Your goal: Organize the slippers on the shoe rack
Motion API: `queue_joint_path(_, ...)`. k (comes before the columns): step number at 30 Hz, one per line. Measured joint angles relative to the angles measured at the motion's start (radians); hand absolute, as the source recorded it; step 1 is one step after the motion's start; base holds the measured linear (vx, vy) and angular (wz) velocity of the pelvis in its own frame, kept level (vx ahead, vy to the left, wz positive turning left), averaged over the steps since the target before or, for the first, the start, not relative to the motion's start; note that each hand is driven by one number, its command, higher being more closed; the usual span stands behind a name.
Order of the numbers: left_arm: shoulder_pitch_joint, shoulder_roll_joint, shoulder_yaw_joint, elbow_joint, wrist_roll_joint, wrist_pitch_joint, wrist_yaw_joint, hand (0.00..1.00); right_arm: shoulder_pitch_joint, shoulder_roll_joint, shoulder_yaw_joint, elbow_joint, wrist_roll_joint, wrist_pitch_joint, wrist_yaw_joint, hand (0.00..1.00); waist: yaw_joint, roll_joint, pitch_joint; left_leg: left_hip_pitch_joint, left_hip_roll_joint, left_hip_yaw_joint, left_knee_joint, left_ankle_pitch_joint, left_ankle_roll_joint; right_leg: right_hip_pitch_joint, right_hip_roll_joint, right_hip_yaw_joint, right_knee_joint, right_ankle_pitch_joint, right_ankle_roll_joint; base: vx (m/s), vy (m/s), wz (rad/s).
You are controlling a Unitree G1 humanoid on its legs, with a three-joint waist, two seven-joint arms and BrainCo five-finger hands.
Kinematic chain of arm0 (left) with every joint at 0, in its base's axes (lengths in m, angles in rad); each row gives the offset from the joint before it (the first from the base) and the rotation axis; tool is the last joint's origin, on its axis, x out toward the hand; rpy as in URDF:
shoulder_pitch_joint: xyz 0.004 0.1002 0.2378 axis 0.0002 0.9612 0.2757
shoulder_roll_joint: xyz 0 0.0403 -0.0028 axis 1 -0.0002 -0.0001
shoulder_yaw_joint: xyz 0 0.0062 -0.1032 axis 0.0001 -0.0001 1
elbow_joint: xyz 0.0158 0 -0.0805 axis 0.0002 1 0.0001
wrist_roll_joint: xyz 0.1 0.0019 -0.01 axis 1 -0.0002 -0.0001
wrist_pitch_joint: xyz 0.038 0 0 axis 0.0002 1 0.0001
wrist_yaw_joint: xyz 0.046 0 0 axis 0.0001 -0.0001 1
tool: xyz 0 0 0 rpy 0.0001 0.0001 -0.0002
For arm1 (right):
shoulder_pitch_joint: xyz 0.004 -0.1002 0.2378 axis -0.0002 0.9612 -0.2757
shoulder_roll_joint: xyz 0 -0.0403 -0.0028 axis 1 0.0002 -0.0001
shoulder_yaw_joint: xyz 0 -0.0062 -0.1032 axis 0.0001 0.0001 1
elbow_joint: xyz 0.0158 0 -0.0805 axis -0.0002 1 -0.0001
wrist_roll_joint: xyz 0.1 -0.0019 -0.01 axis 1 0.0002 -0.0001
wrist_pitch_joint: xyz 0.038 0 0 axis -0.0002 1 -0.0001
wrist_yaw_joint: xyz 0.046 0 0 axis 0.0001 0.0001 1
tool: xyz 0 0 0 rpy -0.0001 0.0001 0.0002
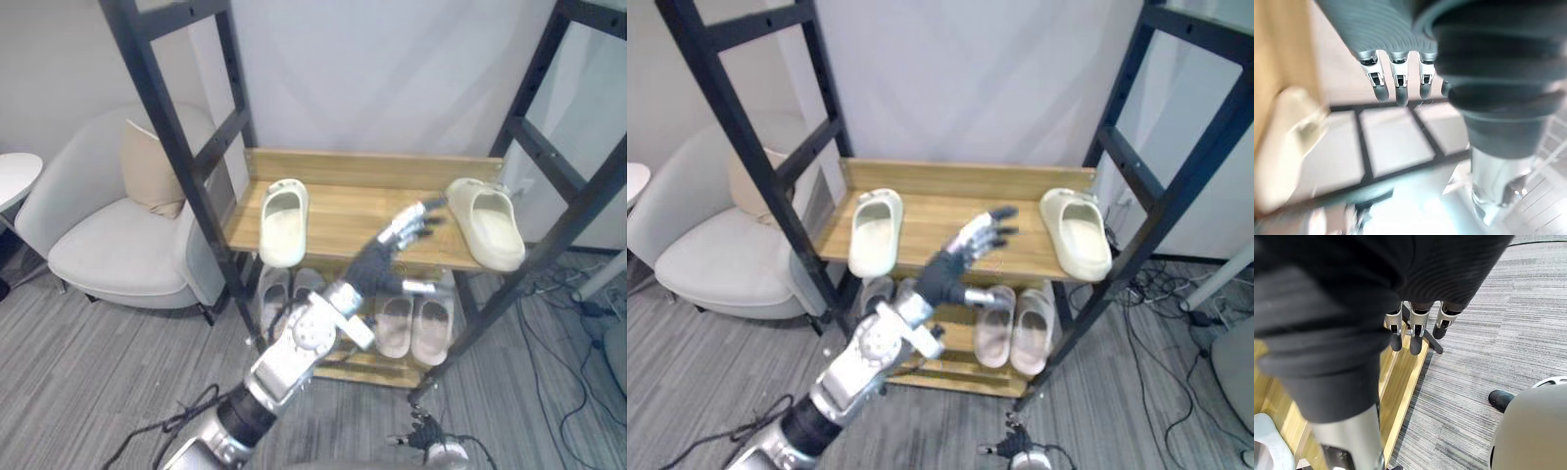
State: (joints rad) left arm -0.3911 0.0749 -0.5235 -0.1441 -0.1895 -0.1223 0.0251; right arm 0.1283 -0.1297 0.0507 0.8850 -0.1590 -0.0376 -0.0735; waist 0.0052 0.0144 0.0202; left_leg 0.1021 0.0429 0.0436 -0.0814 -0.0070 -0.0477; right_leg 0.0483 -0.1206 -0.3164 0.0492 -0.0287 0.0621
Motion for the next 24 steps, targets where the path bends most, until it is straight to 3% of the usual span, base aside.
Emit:
queue_joint_path(4,-0.075,0.007,0.115,0.035,0.014,-0.004,0.057,0.00,0.000,-0.001,-0.003,-0.002,0.000,0.006,0.016,0.00,0.000,0.000,0.000,-0.005,0.000,0.003,0.000,0.000,0.000,-0.015,-0.002,0.005,0.018,-0.009,0.000,0.00,-0.001,-0.02)
queue_joint_path(10,-0.169,0.094,0.269,0.167,0.033,-0.004,0.123,0.00,0.000,-0.003,-0.010,-0.016,0.000,0.013,0.031,0.00,-0.010,-0.003,0.002,-0.017,0.000,0.020,0.015,-0.009,0.000,-0.032,-0.001,0.021,0.023,-0.009,-0.001,0.00,-0.002,-0.08)
queue_joint_path(24,-0.213,0.257,0.372,0.351,0.030,0.002,0.150,0.00,0.015,0.003,-0.018,-0.068,0.004,0.021,0.035,0.00,-0.024,-0.011,0.008,-0.036,-0.004,0.032,0.015,-0.016,0.001,-0.046,0.010,0.031,-0.025,0.015,-0.013,0.01,0.000,-0.02)
